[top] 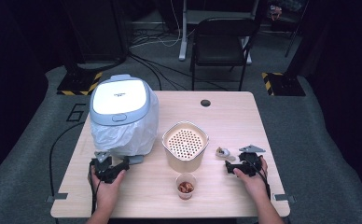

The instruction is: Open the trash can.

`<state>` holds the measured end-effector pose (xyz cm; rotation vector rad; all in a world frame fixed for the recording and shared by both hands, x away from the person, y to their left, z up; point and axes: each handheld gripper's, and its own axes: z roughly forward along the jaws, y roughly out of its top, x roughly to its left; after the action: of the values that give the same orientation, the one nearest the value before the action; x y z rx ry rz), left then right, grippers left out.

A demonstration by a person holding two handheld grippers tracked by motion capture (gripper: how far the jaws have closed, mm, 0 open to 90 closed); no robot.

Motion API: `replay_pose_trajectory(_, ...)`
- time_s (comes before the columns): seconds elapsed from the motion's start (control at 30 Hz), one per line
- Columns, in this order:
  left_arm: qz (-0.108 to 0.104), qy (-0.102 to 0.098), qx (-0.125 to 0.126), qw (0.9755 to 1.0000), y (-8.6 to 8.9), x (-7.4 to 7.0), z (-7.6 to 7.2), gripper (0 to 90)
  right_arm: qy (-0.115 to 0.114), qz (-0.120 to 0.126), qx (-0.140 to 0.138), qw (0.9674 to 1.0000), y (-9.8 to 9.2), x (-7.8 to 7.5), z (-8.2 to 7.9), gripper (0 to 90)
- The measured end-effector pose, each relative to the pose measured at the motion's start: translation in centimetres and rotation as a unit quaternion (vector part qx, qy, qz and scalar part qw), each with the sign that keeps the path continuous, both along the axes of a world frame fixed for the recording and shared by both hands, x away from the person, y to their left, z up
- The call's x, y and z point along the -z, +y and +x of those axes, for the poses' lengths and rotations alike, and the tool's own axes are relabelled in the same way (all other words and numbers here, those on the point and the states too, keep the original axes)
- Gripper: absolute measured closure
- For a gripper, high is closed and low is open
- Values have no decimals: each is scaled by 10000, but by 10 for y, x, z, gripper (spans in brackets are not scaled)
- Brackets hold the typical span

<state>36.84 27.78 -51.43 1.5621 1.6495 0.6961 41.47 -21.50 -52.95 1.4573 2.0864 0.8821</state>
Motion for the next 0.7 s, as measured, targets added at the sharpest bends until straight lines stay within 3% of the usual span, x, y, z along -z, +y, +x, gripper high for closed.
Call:
replay_pose_trajectory(0.07,-37,32,-23,10000,-1,1,0,258,1,-1,0,10000,0,0,0,0)
replay_pose_trajectory(0.13,-98,-79,-135,9998,-2,3,1,258,1,0,-1,10000,0,0,0,0)
replay_pose_trajectory(0.33,-142,-114,-13,9998,1,6,0,238,0,-1,-1,10000,0,0,0,0)
replay_pose_trajectory(0.5,-354,-93,-217,9991,3,10,1,156,-1,2,1,10000,0,0,0,0)
replay_pose_trajectory(0.53,-351,-188,-137,9991,5,12,0,147,0,1,-2,10000,0,0,0,0)
replay_pose_trajectory(0.63,-380,-173,-143,9990,6,13,0,138,1,5,5,10000,0,0,0,0)
replay_pose_trajectory(0.7,-256,-233,-102,9993,5,14,0,143,0,36,30,10000,1,0,0,0)
